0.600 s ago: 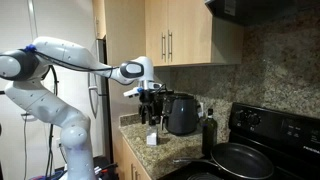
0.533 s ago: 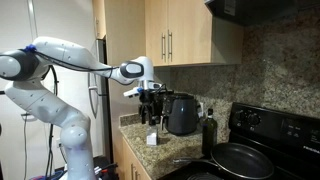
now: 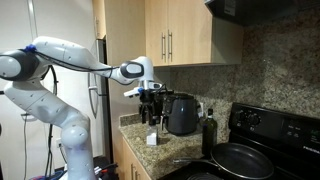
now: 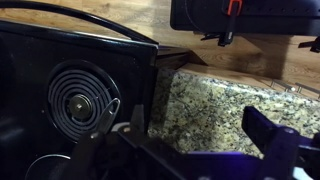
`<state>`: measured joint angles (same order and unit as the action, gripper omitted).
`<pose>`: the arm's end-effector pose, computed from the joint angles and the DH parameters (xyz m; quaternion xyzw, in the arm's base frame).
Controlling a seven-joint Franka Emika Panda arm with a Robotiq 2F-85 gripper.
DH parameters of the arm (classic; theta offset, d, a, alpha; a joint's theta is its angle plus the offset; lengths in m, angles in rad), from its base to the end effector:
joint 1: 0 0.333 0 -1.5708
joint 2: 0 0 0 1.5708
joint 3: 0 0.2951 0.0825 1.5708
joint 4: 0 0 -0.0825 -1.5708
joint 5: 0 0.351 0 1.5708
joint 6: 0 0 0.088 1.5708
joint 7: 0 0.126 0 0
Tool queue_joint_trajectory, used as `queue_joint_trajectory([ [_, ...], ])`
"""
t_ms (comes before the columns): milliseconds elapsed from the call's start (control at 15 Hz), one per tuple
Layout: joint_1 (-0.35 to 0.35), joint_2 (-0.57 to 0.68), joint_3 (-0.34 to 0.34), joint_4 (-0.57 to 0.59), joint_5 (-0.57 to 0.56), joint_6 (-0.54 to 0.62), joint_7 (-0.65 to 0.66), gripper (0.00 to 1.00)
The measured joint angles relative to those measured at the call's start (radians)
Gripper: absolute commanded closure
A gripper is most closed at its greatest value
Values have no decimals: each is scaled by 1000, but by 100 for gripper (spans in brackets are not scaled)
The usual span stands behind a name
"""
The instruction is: Move the small bottle on the counter to the left
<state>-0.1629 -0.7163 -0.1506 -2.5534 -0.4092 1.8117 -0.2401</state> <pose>0.2897 -0.1386 0.4704 0.9883 0.0341 -0.0500 0.1399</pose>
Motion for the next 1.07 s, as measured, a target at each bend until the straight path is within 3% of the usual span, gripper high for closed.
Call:
queue_joint_trajectory([
  [600, 14, 4, -2, -1, 7, 8, -14, 0],
  [933, 210, 93, 25, -23, 152, 172, -51, 0],
  [1067, 220, 103, 32, -23, 154, 179, -43, 0],
])
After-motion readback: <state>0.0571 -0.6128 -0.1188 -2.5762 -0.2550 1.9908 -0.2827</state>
